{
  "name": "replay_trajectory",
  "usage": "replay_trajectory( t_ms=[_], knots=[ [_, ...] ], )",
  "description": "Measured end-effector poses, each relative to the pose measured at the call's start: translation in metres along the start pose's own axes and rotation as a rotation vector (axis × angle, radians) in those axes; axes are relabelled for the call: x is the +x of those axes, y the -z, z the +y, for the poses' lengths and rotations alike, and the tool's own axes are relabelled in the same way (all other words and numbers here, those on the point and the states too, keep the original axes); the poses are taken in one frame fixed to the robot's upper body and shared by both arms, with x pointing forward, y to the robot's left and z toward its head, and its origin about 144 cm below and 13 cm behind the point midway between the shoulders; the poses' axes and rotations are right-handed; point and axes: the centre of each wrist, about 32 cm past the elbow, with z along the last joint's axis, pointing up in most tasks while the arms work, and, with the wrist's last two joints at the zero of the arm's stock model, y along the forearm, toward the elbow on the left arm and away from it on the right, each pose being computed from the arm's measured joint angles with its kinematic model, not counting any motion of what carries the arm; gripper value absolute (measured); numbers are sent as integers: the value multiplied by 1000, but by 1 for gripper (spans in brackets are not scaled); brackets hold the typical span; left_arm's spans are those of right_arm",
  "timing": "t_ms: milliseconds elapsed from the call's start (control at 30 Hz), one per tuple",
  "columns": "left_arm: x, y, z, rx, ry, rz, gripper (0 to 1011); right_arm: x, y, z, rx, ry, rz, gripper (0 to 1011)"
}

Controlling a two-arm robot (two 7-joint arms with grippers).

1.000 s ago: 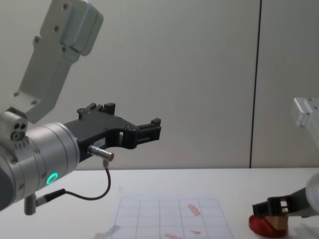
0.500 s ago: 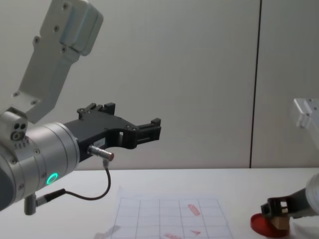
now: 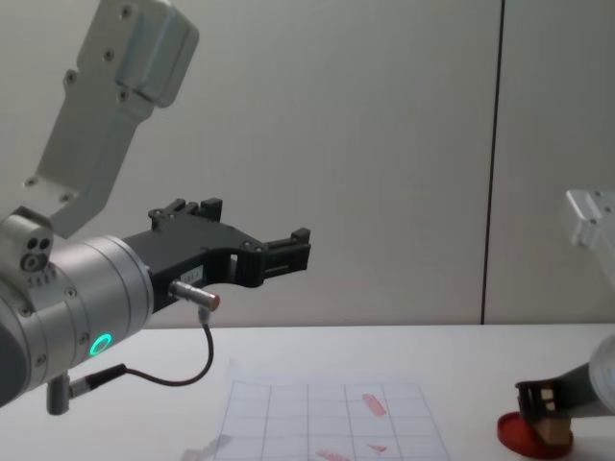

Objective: Use the one hand to pick up the stamp and affix it onto the A4 paper.

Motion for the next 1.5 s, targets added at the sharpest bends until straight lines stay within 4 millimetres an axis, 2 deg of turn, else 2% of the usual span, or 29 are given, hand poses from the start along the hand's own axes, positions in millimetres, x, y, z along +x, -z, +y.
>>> replay_trajectory(
  t_ms=[767, 1500],
  knots=[
    [0, 0, 0, 0, 0, 0, 1002, 1, 2, -1, 13, 0, -7, 220],
    [0, 0, 0, 0, 0, 0, 1002, -1, 16, 7, 53, -6, -35, 220]
  ],
)
